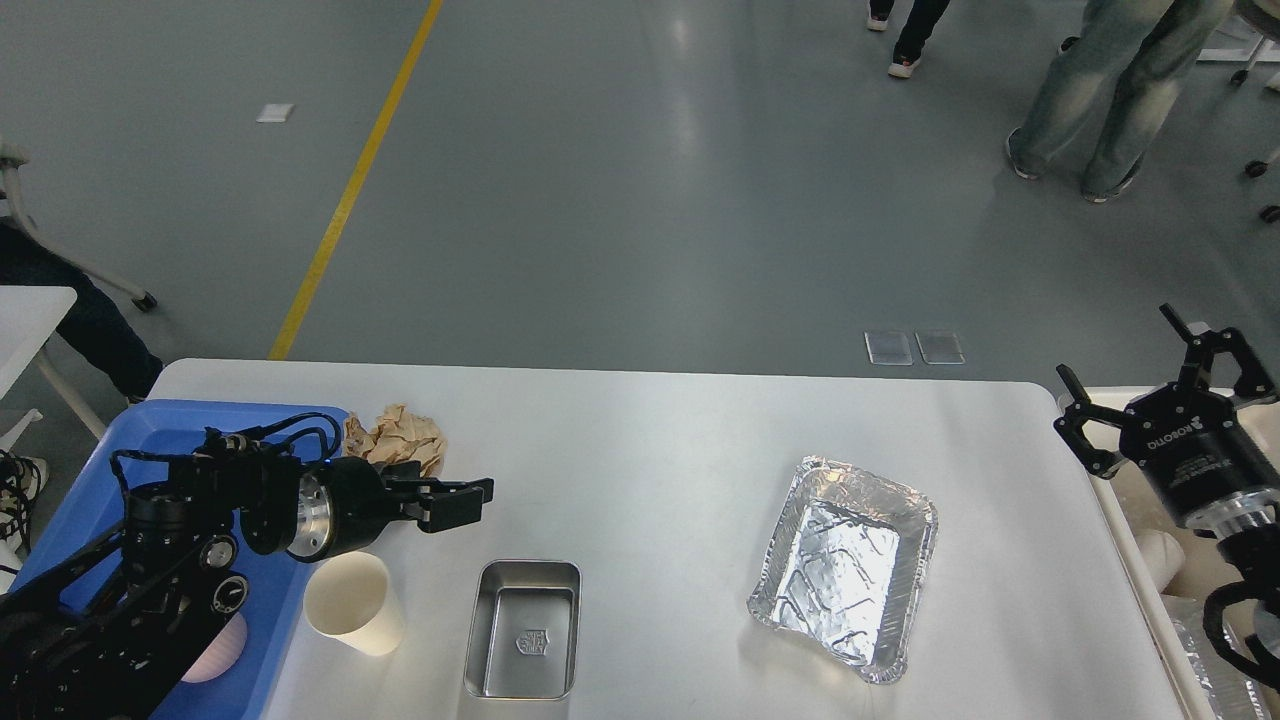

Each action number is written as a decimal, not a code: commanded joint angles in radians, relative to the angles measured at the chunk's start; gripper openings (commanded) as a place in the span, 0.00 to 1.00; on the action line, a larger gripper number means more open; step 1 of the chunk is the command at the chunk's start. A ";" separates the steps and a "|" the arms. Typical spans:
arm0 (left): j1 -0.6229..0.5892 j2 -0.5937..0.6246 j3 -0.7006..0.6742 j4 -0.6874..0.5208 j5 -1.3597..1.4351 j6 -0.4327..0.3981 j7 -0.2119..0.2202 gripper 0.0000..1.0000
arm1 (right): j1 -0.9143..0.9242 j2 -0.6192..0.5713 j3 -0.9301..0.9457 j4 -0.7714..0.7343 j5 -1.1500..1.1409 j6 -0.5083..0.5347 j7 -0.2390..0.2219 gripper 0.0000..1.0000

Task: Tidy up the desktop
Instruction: 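Grasp the edge of the steel tin box with the left gripper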

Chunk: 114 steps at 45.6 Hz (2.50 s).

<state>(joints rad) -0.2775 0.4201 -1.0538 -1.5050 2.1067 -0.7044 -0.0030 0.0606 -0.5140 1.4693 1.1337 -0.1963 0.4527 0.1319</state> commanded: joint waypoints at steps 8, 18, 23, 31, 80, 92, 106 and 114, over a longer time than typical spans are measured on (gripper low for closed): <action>0.012 -0.040 0.040 0.020 0.058 0.000 0.000 0.97 | -0.002 0.002 0.000 0.001 0.000 0.001 0.005 1.00; 0.008 -0.038 0.087 0.026 0.093 -0.001 0.000 0.96 | -0.004 0.000 0.002 0.000 0.000 0.001 0.005 1.00; 0.011 -0.040 0.090 0.043 0.095 -0.001 0.001 0.96 | -0.007 0.000 0.003 0.000 0.000 0.001 0.008 1.00; 0.017 -0.061 0.090 0.063 0.098 -0.001 0.003 0.94 | -0.005 0.002 0.003 0.001 0.000 0.003 0.008 1.00; -0.115 -0.066 0.219 0.132 0.122 -0.053 0.002 0.74 | -0.005 0.000 0.009 0.001 -0.002 0.001 0.014 1.00; -0.173 -0.058 0.294 0.132 0.124 -0.053 -0.005 0.74 | -0.005 -0.003 0.011 0.000 0.000 0.001 0.017 1.00; -0.180 -0.035 0.328 0.132 0.124 -0.066 -0.008 0.84 | -0.007 -0.004 0.017 0.000 -0.002 0.001 0.020 1.00; -0.180 -0.020 0.328 0.134 0.125 -0.064 -0.008 0.85 | -0.007 -0.004 0.017 0.001 0.000 0.001 0.018 1.00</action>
<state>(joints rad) -0.4570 0.3911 -0.7257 -1.3729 2.2306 -0.7699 -0.0106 0.0542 -0.5185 1.4865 1.1339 -0.1978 0.4540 0.1509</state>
